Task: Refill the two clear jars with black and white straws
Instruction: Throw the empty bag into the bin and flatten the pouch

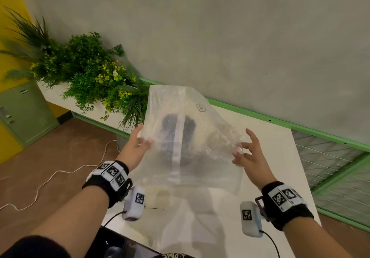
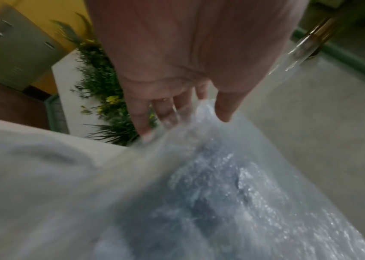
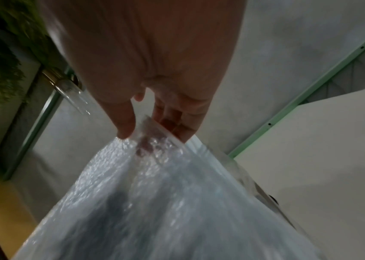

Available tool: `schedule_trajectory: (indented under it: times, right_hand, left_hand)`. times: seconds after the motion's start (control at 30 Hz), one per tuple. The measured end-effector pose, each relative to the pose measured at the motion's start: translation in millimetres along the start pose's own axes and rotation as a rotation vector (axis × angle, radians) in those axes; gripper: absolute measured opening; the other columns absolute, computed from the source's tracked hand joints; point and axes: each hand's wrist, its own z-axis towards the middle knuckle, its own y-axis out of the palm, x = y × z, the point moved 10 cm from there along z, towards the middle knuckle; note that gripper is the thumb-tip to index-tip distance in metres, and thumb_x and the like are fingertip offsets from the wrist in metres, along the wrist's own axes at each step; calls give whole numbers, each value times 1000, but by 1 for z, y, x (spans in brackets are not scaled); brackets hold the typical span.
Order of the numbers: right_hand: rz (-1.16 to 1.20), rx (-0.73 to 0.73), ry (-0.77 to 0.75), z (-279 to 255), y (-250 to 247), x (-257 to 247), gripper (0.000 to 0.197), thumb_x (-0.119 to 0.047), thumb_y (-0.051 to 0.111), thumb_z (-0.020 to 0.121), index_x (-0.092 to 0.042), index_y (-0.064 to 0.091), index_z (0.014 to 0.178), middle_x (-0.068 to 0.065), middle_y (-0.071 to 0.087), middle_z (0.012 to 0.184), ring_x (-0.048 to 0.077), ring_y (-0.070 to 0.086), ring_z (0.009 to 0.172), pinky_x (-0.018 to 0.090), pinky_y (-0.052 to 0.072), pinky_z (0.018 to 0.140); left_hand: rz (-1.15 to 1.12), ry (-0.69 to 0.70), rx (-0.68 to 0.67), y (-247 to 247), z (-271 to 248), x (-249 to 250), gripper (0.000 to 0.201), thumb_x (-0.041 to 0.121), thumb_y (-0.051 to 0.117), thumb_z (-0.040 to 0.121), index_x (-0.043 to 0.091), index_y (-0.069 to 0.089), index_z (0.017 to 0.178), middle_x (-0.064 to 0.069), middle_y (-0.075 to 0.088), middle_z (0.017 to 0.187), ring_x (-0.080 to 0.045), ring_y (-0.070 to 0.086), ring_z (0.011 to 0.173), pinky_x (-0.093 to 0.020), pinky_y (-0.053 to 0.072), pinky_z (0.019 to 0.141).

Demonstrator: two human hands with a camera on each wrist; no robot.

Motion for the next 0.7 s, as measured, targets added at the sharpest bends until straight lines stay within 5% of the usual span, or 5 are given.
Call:
schedule_trajectory:
  times: [0.17, 0.3, 0.47, 0.57, 0.7]
  right_hand:
    - [-253, -190, -88, 10, 10, -24, 68, -10, 76, 80, -42, 46, 132, -2, 53, 109, 6, 53, 68, 16, 49, 76]
    - [-378, -39, -268, 10, 3, -52, 48, -7, 80, 74, -35, 62, 109, -7, 54, 85, -4, 51, 74, 8, 38, 70]
    - [-294, 177, -448, -4, -3, -94, 19, -4, 80, 73, -18, 68, 77, -3, 54, 70, 6, 50, 67, 11, 39, 63]
    - [-337, 186, -603, -16, 7, -127, 21, -1, 80, 72, -16, 65, 73, -3, 50, 79, 6, 49, 76, 10, 37, 71]
    - [-399, 141, -772, -36, 32, -174, 20, -6, 81, 71, -14, 63, 74, -10, 45, 97, 19, 49, 97, 20, 38, 87]
  left_hand:
    - [134, 171, -43, 0, 1, 46, 63, 8, 64, 87, 34, 40, 138, 3, 48, 125, -12, 50, 111, -28, 39, 96]
    - [193, 228, 91, -25, -9, 51, 39, 9, 75, 77, 26, 65, 111, 0, 63, 108, -1, 56, 87, -14, 45, 81]
    - [286, 316, 373, -75, -32, 72, 13, 18, 76, 76, 29, 68, 75, 1, 56, 88, -25, 54, 90, -34, 48, 81]
    - [718, 408, 505, -83, -50, 102, 27, 44, 79, 65, 31, 66, 85, 2, 48, 113, -29, 40, 114, -48, 36, 98]
    - [904, 643, 239, -29, -62, 139, 46, 44, 73, 72, 34, 57, 113, 10, 59, 112, -20, 55, 107, -39, 40, 95]
